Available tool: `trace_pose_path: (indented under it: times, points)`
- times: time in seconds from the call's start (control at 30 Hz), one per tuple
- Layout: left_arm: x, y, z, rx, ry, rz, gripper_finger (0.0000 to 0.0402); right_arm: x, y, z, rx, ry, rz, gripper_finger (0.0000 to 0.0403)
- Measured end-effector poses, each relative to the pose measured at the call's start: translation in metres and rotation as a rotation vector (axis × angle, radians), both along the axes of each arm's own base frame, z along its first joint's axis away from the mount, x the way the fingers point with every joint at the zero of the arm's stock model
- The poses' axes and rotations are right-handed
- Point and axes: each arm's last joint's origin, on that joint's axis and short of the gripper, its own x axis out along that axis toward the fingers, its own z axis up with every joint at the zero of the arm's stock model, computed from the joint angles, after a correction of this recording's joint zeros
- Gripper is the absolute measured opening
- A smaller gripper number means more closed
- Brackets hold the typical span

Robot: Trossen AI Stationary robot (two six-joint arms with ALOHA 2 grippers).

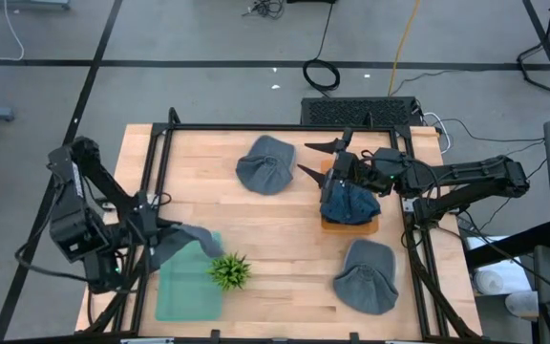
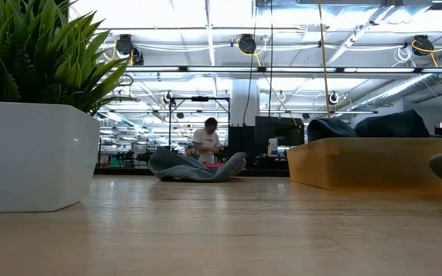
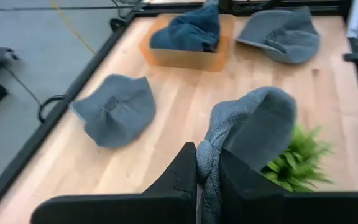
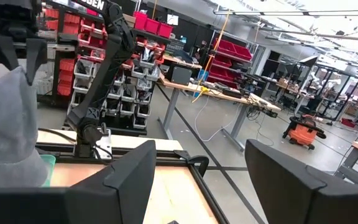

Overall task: Pick & Place hat
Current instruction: Put the top left gray cap into the green bin

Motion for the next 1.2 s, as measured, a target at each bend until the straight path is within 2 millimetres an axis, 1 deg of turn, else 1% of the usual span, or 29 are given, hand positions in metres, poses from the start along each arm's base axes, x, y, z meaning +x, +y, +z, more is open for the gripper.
trace_pose_path:
  times: [0.13, 0.23, 0.33, 0.5, 0.67, 0.9, 1.07, 1.2]
  points:
    - [-0.006, -0.005, -0.004, -0.041, -0.005, -0.006, 0.0022, 0.0, 0.0, 0.0, 0.014, -0.004, 0.004, 0.0238]
    - [-0.011, -0.008, -0.005, -0.071, 0.012, -0.021, 0.0022, 0.0, 0.0, 0.0, 0.068, -0.024, 0.007, 0.0238]
    - [-0.014, -0.012, -0.011, -0.068, 0.015, -0.026, 0.0022, 0.0, 0.0, 0.0, 0.113, -0.039, 0.01, 0.0238]
    - [-0.019, -0.016, -0.03, -0.055, 0.042, -0.015, 0.0022, 0.0, 0.0, 0.0, 0.157, -0.054, 0.012, 0.0238]
    - [-0.024, -0.017, -0.051, -0.021, 0.059, -0.007, 0.0022, 0.0, 0.0, 0.0, 0.155, -0.054, 0.012, 0.0238]
    - [-0.027, -0.019, -0.083, 0.067, 0.085, 0.011, 0.0022, 0.0, 0.0, 0.0, 0.155, -0.054, 0.012, 0.0238]
    - [-0.027, -0.033, -0.095, 0.076, 0.096, -0.036, 0.0022, 0.0, 0.0, 0.0, 0.154, -0.053, 0.012, 0.0238]
    - [-0.027, -0.043, -0.103, 0.079, 0.18, -0.085, 0.0022, 0.0, 0.0, 0.0, 0.13, -0.046, -0.01, 0.0238]
